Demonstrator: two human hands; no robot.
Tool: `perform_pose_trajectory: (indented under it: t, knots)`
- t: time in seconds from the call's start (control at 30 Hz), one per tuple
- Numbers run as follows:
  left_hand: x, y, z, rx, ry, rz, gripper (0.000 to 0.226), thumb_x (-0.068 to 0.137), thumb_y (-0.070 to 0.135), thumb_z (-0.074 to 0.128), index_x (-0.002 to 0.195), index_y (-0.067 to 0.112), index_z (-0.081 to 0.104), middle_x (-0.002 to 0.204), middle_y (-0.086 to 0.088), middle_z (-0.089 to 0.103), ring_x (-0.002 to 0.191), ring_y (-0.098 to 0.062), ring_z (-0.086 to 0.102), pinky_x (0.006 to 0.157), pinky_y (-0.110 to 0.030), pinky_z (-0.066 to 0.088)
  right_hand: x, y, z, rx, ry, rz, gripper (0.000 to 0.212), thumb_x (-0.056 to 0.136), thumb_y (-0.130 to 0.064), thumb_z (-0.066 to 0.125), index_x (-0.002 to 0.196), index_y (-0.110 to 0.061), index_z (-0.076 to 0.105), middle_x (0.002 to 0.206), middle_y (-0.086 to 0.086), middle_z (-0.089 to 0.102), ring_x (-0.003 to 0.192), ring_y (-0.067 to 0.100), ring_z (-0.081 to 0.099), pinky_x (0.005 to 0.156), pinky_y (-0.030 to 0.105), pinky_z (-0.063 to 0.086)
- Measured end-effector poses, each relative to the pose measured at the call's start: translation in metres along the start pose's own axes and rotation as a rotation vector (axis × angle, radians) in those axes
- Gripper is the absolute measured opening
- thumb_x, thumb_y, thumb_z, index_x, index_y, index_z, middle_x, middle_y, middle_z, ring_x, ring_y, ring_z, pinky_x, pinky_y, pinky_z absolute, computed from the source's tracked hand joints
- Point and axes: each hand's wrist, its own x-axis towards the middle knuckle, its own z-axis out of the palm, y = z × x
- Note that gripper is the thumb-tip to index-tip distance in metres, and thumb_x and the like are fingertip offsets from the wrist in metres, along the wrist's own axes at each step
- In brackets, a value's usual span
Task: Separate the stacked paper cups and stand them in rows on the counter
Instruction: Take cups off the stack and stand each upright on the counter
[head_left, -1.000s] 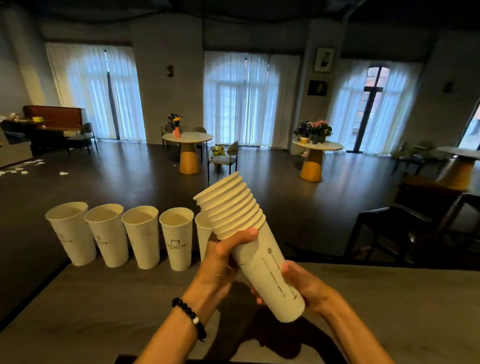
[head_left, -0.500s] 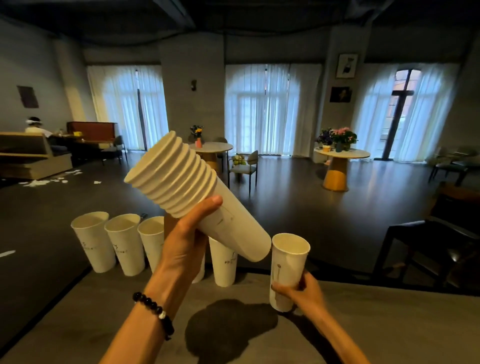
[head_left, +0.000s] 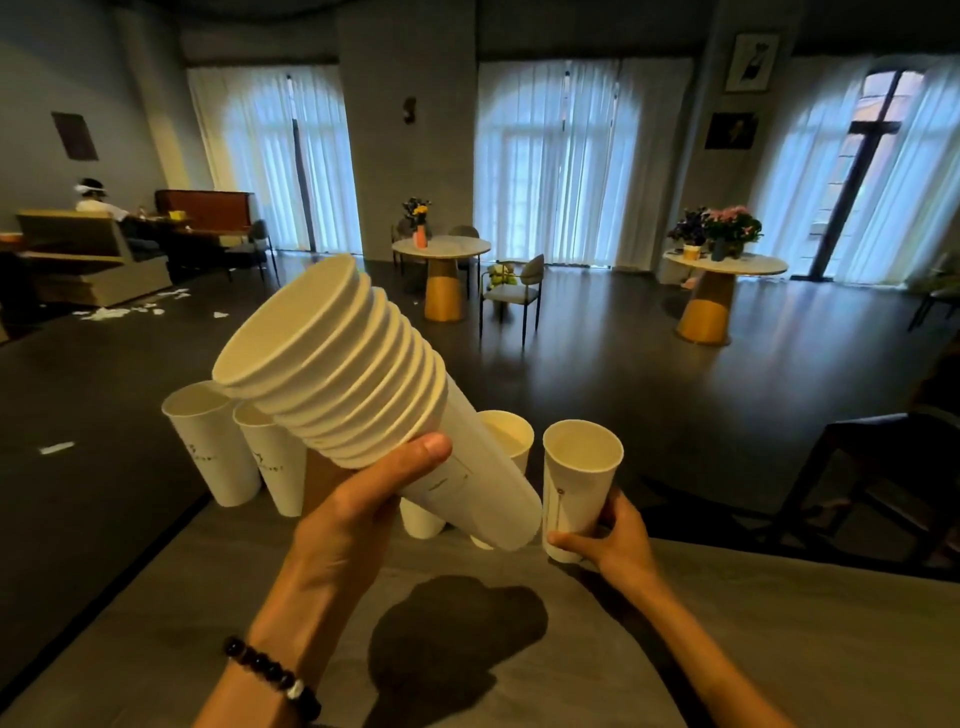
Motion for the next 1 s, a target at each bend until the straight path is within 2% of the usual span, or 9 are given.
perform_pose_trajectory:
  t: [0.07,0.27,0.37,0.43,0.57,0.63,0.77,0.87,1.0]
  knots:
    - [-0.003,-0.002,0.004,-0.01,-0.018,-0.013,0.085,0.028,0.052,0.097,0.109,0.038,0.072,0.107,0.009,0.075,0.106,-0.01,0.069,0.09,-0.025,0.057,0.002,0.0,-0.001,0.003,0.003,0.015,0.087,0.064,-0.008,0.087,0.139,-0.019,0.044,0.137,0.004,0.055,0.13,0.028,0.05,0.103,0.049,0.044]
    - [-0.023,-0.011,0.025,-0.125,-0.035,-0.193,0.078,0.01,0.05,0.098,0.086,0.042,0.081,0.098,0.008,0.078,0.093,-0.008,0.073,0.086,-0.03,0.054,-0.004,0.005,-0.011,0.045,-0.101,0.055,0.104,0.051,-0.021,0.096,0.139,-0.027,0.041,0.134,-0.005,0.055,0.125,0.019,0.052,0.103,0.051,0.046]
    - [-0.028,-0.024,0.035,-0.183,-0.032,-0.287,0.091,0.003,0.048,0.097,0.091,0.029,0.082,0.092,0.004,0.079,0.086,-0.012,0.075,0.086,-0.039,0.051,-0.019,0.002,-0.031,0.061,0.005,0.097,0.09,0.056,-0.013,0.09,0.134,-0.015,0.044,0.125,0.008,0.056,0.111,0.025,0.057,0.09,0.043,0.053]
    - [-0.029,-0.036,0.046,-0.227,-0.035,-0.342,0.102,0.007,0.045,0.098,0.104,0.022,0.077,0.095,-0.003,0.078,0.085,-0.017,0.075,0.078,-0.04,0.056,-0.036,-0.002,-0.051,0.172,0.082,0.106,0.083,0.049,-0.034,0.089,0.12,-0.008,0.054,0.115,0.019,0.061,0.097,0.031,0.063,0.079,0.042,0.054]
    - [-0.029,-0.056,0.091,-0.305,-0.087,-0.451,0.102,0.021,0.038,0.1,0.116,0.014,0.07,0.11,-0.015,0.074,0.096,-0.027,0.073,0.083,-0.046,0.057,-0.075,-0.015,-0.098,0.619,-0.335,0.269,0.064,0.061,-0.057,0.084,0.095,-0.003,0.076,0.086,0.019,0.071,0.075,0.028,0.07,0.072,0.04,0.056]
    - [-0.029,-0.065,0.114,-0.318,-0.158,-0.49,0.094,0.032,0.034,0.099,0.118,0.01,0.07,0.118,-0.022,0.071,0.107,-0.034,0.069,0.094,-0.049,0.054,-0.094,-0.024,-0.116,0.703,-0.495,0.25,0.076,0.054,-0.054,0.09,0.106,-0.001,0.074,0.099,0.025,0.07,0.084,0.035,0.071,0.073,0.043,0.059]
    - [-0.026,-0.081,0.138,-0.222,-0.171,-0.436,0.089,0.042,0.032,0.095,0.123,0.009,0.066,0.122,-0.021,0.069,0.119,-0.04,0.062,0.092,-0.049,0.055,-0.118,-0.026,-0.132,0.519,-0.683,0.086,0.078,0.074,-0.051,0.078,0.134,-0.007,0.056,0.108,0.02,0.067,0.097,0.03,0.066,0.089,0.041,0.052]
    - [-0.031,-0.085,0.145,-0.096,-0.175,-0.302,0.078,0.044,0.032,0.089,0.116,0.015,0.065,0.105,-0.006,0.076,0.102,-0.023,0.071,0.076,-0.031,0.058,-0.124,-0.031,-0.147,0.272,-0.614,0.077,0.078,0.06,-0.047,0.084,0.125,-0.013,0.056,0.104,0.011,0.071,0.096,0.024,0.068,0.089,0.036,0.054]
    - [-0.03,-0.073,0.144,-0.019,-0.122,-0.188,0.098,0.034,0.052,0.096,0.12,0.017,0.063,0.11,-0.005,0.074,0.104,-0.021,0.07,0.076,-0.03,0.058,-0.112,-0.016,-0.163,-0.067,-0.438,-0.001,0.078,0.052,-0.041,0.09,0.122,-0.029,0.059,0.117,-0.004,0.067,0.111,0.013,0.063,0.099,0.042,0.052]
